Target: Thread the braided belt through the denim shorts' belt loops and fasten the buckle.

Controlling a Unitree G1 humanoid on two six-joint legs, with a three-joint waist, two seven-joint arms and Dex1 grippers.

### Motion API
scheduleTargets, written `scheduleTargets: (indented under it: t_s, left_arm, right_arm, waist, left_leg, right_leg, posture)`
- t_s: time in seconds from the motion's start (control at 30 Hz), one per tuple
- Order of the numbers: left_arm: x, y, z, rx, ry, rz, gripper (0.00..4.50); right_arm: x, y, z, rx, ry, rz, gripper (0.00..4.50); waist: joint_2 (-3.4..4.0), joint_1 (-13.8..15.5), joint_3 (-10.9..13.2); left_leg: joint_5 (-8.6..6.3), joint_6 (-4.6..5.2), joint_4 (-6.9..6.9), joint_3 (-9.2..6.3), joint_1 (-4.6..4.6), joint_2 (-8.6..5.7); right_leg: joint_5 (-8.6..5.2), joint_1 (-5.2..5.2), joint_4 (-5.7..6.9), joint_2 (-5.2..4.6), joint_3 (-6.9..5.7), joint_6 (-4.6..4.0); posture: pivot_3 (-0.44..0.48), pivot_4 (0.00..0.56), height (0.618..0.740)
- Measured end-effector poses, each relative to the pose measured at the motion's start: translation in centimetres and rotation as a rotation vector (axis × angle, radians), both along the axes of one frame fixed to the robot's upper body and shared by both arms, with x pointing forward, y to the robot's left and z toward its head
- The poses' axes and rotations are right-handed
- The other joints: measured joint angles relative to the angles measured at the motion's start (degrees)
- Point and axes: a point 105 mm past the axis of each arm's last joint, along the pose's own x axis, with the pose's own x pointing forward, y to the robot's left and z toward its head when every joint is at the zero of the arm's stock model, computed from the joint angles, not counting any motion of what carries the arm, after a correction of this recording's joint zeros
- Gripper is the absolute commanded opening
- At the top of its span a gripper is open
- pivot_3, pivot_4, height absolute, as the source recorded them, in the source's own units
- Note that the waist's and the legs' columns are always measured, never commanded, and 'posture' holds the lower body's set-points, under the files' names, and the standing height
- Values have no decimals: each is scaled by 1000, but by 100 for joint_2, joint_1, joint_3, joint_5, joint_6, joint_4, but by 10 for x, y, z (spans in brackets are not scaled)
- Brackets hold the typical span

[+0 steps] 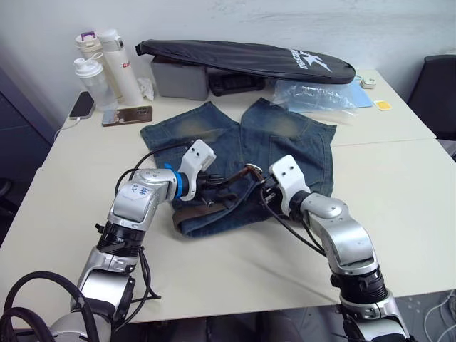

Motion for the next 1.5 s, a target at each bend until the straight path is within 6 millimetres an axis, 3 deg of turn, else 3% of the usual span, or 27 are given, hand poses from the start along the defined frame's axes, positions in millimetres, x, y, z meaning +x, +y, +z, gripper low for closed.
scheduleTargets:
  t_s: [0.33,0.67,1.03,1.1,1.13,1.3,1.33,1.37,1.5]
  left_arm:
    - [1,-4,3,-13,-10,1,0]
    - [3,-27,12,-63,-34,-22,0]
    - [2,-35,9,-79,-11,-26,0]
    - [2,-35,9,-80,-11,-27,0]
    - [2,-35,9,-80,-12,-27,0]
    - [2,-35,11,-79,-16,-27,0]
    - [2,-36,10,-77,-15,-31,0]
    - [0,-38,9,-71,-14,-41,0]
    - [0,-40,8,-66,-17,-50,0]
  right_arm:
    - [-1,0,0,2,1,5,10]
    - [-9,6,4,-75,-31,79,10]
    - [-18,10,-4,-150,-26,153,10]
    - [-18,9,-4,-143,-23,155,1044]
    - [-19,10,-3,-130,-17,166,1304]
    - [-24,12,5,-130,-39,205,3464]
    - [-24,11,7,-135,-47,205,3683]
    - [-22,9,15,-149,-74,206,4336]
    - [-21,2,34,-173,-132,206,4459]
  waist:
    - [0,1,0]
    - [-1,5,1]
    - [-2,7,1]
    - [-2,6,1]
    - [-2,7,1]
    - [-3,10,2]
    - [-3,10,2]
    - [-3,11,2]
    - [-3,25,2]
  left_leg:
    - [2,-3,-3,0,0,0]
    - [2,-4,-6,1,-1,-7]
    - [3,-6,-8,1,-1,-6]
    - [4,-7,-8,1,-1,-5]
    - [4,-7,-8,1,-1,-5]
    - [4,-7,-8,1,-1,-5]
    - [4,-8,-7,1,-2,-6]
    - [6,-10,-6,1,-2,-6]
    - [6,-11,-7,-1,-2,-6]
  right_leg:
    - [0,0,-4,0,0,0]
    - [0,1,-13,1,0,1]
    - [1,2,-18,4,-1,1]
    - [0,2,-19,4,-2,1]
    - [0,2,-19,4,-2,1]
    - [1,2,-20,3,-2,1]
    - [1,2,-20,3,-2,1]
    - [1,3,-20,2,-2,3]
    - [1,5,-24,0,-3,3]
  posture:
    - [0,150,740]
    - [0,150,740]
    - [0,150,740]
    - [0,150,740]
    - [0,150,740]
    - [0,150,740]
    - [0,150,740]
    - [0,150,740]
    - [0,150,740]
